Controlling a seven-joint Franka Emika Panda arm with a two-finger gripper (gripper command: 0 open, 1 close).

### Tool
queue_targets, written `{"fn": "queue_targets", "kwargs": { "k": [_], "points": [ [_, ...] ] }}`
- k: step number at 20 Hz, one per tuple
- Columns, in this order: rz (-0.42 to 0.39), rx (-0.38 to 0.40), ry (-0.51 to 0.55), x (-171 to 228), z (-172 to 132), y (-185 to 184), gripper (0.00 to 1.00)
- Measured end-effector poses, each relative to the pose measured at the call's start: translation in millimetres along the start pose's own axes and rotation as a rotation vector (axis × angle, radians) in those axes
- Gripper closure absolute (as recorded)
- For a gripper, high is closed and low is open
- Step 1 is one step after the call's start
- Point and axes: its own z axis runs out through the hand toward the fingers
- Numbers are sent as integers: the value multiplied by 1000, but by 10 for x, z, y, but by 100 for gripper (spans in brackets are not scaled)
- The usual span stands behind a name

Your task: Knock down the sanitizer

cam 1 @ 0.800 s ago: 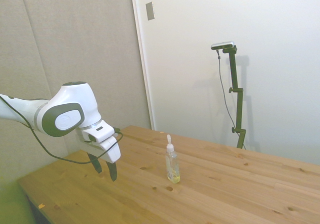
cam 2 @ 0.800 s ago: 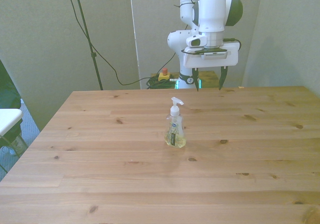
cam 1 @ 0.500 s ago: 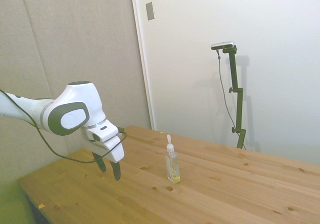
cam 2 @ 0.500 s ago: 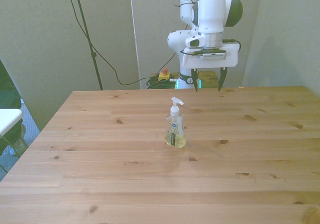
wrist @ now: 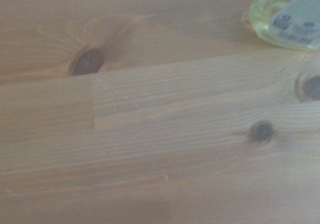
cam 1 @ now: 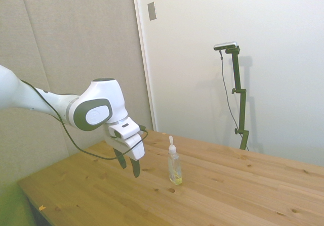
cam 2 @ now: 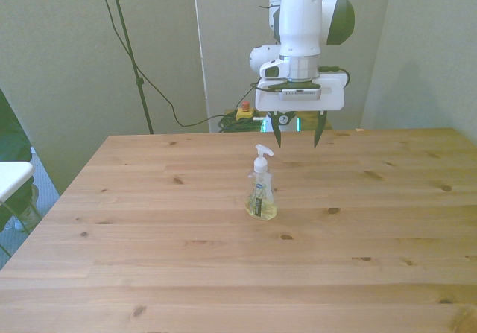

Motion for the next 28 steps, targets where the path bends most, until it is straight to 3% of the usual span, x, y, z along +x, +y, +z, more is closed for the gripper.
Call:
{"fn": "queue_targets", "kwargs": {
  "k": [18,28],
  "points": [
    [125,-31,1,892,266,-285,100],
    [227,-15,22,1735,299,-630,100]
  ]
}}
